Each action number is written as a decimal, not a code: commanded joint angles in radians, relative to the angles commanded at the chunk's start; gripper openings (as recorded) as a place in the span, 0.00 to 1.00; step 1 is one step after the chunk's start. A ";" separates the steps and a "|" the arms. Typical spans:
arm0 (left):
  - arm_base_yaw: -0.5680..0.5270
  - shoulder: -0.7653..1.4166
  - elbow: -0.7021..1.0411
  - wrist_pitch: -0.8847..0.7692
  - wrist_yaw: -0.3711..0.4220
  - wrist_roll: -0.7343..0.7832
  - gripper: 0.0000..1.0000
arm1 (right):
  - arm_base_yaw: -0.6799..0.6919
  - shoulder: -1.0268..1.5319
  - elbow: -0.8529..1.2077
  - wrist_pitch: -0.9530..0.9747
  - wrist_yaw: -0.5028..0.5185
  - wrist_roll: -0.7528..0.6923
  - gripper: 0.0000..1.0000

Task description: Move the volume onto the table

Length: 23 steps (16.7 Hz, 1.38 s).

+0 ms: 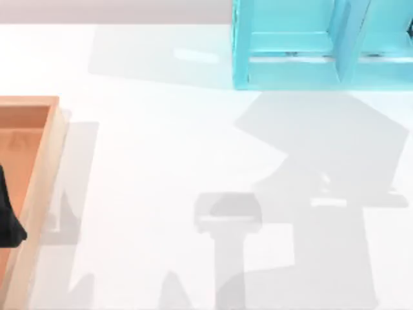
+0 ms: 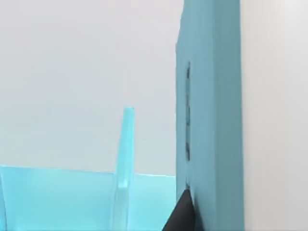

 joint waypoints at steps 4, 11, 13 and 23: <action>0.000 0.000 0.000 0.000 0.000 0.000 1.00 | 0.297 0.067 0.072 0.017 0.270 -0.124 0.00; 0.000 0.000 0.000 0.000 0.000 0.000 1.00 | 0.969 0.250 0.105 0.007 0.843 -0.449 0.00; 0.000 0.000 0.000 0.000 0.000 0.000 1.00 | 1.154 0.311 0.089 0.000 0.994 -0.554 0.00; 0.000 0.000 0.000 0.000 0.000 0.000 1.00 | 1.642 0.501 -0.016 -0.015 1.414 -0.918 0.00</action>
